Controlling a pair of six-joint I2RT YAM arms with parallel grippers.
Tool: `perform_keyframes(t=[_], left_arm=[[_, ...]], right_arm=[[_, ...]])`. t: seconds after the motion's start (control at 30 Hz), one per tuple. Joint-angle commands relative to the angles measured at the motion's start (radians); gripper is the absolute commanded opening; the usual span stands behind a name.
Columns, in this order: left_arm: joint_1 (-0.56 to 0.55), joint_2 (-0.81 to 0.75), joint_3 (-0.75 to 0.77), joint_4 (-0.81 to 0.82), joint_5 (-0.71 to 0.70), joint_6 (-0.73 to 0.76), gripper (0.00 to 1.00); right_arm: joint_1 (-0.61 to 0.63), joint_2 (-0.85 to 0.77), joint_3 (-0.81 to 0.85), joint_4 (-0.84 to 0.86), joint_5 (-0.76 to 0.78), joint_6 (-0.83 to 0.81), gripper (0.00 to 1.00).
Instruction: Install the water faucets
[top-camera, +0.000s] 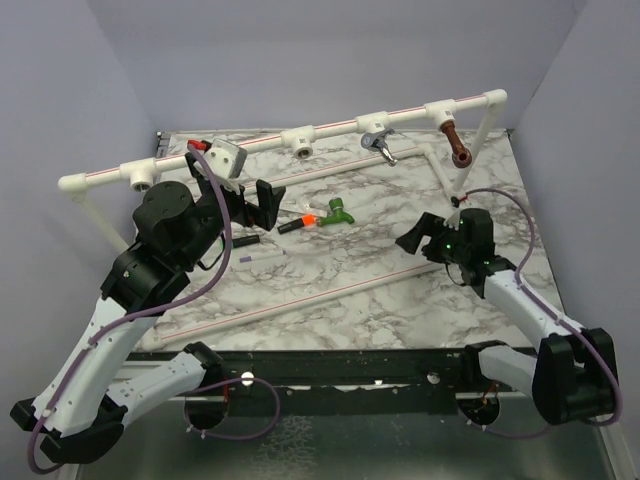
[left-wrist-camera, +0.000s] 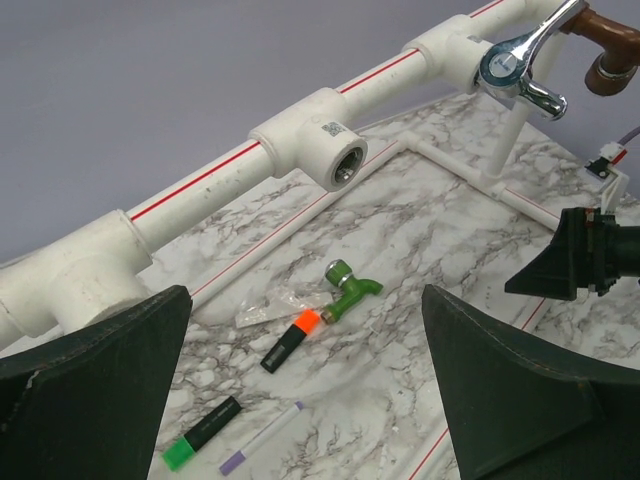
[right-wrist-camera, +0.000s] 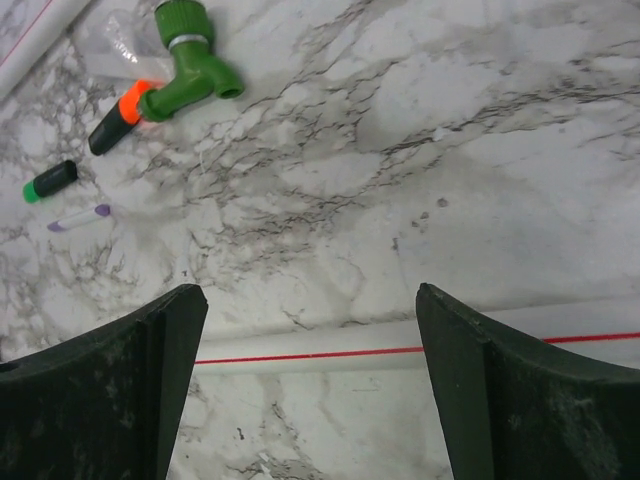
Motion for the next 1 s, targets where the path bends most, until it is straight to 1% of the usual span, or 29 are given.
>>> perform_keyframes(t=[0.0, 0.17, 0.3, 0.43, 0.73, 0.97], left_arm=[[-0.004, -0.006, -0.021, -0.018, -0.039, 0.016, 0.99], [-0.003, -0.007, -0.022, -0.020, -0.035, 0.017, 0.99], [-0.003, -0.013, -0.026, -0.022, -0.036, 0.018, 0.99], [-0.004, -0.020, -0.034, -0.031, -0.040, 0.017, 0.99], [-0.004, -0.034, -0.041, -0.055, -0.040, -0.001, 0.99], [-0.004, -0.049, -0.050, -0.077, -0.033, -0.018, 0.99]], right_arm=[[0.110, 0.105, 0.008, 0.145, 0.031, 0.050, 0.91], [0.191, 0.247, 0.047, 0.262, 0.078, 0.072, 0.89], [0.256, 0.386, 0.141, 0.290, 0.103, 0.046, 0.88], [0.277, 0.519, 0.242, 0.329, 0.093, 0.024, 0.87], [0.314, 0.769, 0.535, 0.258, 0.143, -0.083, 0.86], [0.327, 0.941, 0.760, 0.165, 0.197, -0.162, 0.85]])
